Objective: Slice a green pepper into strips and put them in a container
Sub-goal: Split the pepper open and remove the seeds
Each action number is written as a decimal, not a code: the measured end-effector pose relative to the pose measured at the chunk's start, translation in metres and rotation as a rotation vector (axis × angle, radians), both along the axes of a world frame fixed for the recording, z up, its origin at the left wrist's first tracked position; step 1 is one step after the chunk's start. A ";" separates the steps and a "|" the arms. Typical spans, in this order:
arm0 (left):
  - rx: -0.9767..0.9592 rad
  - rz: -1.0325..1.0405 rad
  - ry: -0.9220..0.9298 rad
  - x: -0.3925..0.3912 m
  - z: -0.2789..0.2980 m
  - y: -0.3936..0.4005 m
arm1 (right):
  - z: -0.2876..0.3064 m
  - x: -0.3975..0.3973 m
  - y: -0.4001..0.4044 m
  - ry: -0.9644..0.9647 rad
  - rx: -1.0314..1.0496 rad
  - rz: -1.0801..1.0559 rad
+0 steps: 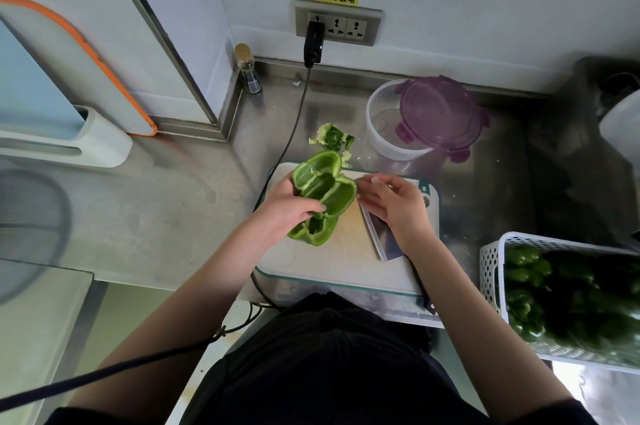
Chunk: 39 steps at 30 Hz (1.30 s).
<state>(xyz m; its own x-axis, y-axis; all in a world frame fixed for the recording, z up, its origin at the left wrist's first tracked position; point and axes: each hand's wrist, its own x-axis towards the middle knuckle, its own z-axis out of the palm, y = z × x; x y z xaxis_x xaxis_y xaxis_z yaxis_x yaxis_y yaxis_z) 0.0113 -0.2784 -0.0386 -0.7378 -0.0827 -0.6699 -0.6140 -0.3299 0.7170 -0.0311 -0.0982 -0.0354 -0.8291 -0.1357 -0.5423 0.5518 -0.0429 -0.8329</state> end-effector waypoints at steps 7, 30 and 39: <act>0.005 0.005 0.047 -0.003 0.005 -0.004 | 0.002 -0.035 0.007 0.215 0.271 0.171; -0.145 0.014 0.091 -0.013 0.007 -0.015 | 0.007 -0.045 -0.045 0.680 0.740 0.754; -0.044 0.093 0.073 -0.014 0.008 -0.012 | 0.002 -0.036 -0.039 0.558 0.533 0.602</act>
